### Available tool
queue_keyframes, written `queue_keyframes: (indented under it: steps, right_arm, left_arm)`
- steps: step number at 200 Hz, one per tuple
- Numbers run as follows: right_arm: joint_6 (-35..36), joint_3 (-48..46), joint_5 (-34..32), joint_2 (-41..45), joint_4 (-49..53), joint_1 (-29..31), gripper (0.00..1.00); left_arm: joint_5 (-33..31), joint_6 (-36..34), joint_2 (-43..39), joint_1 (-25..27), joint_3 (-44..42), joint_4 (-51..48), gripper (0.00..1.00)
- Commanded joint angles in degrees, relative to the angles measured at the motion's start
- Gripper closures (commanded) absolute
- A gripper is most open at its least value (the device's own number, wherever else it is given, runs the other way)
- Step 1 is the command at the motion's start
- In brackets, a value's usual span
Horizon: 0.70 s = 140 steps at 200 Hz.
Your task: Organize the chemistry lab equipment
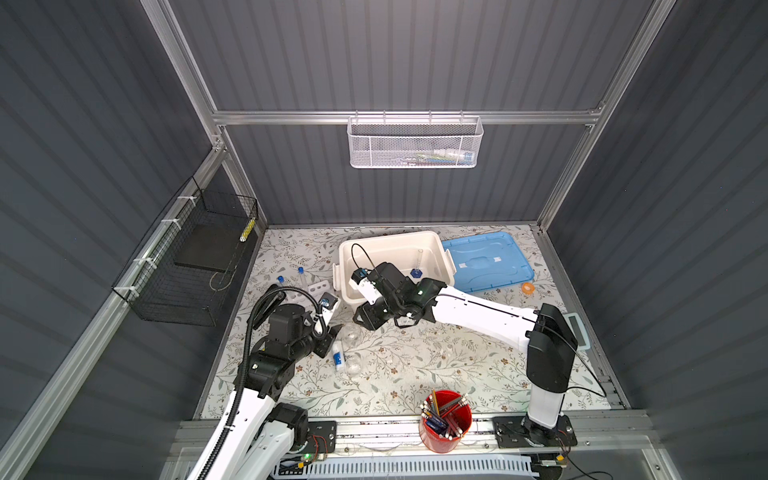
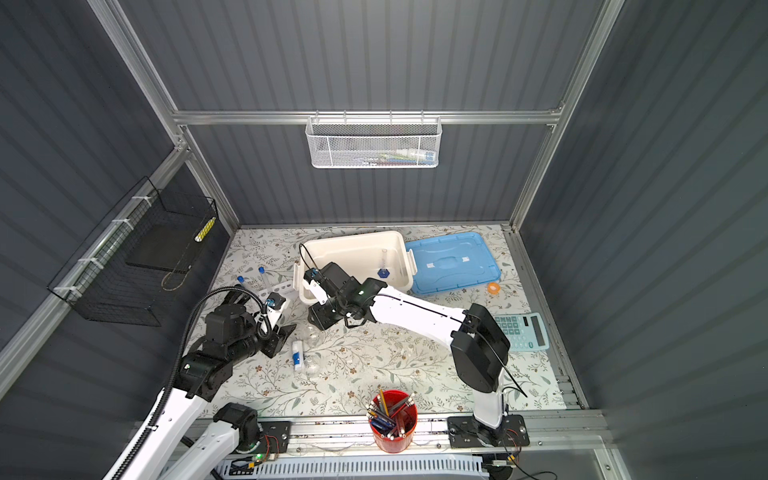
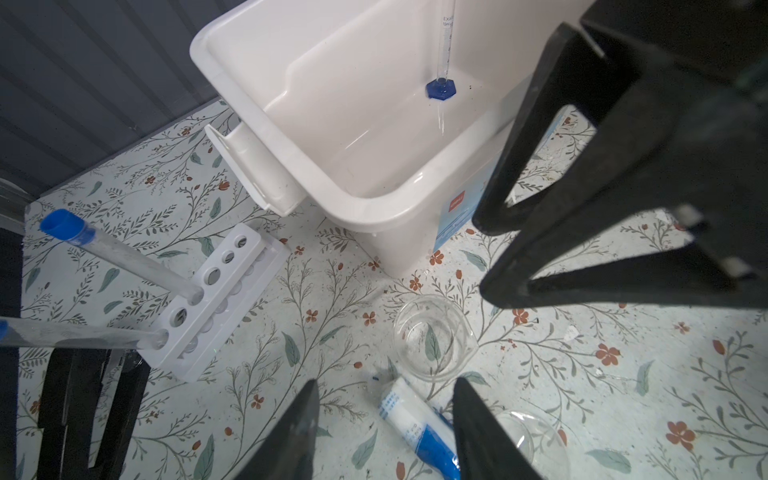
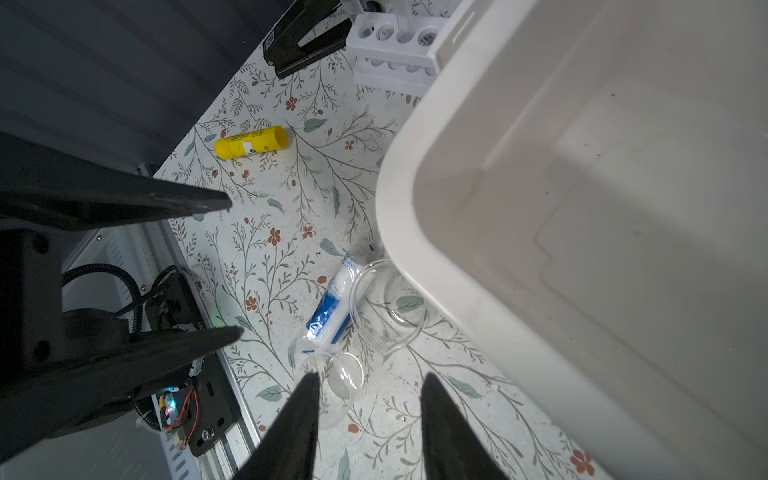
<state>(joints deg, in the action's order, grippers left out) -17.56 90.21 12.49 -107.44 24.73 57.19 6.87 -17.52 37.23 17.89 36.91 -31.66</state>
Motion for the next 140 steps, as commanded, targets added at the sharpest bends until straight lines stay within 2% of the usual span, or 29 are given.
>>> queue_keyframes:
  steps: [1,140]
  right_arm:
    - [-0.94,1.96,1.26,-1.23,-0.87,-0.8,0.57]
    - [-2.13,6.49,4.18,-6.17,-2.15,-5.13,0.57]
  left_arm:
    - [1.3,-0.54,-0.56,-0.4,-0.58,-0.06,0.48]
    - [3.74,-0.91,0.4,-0.4,-1.22,0.11,0.48]
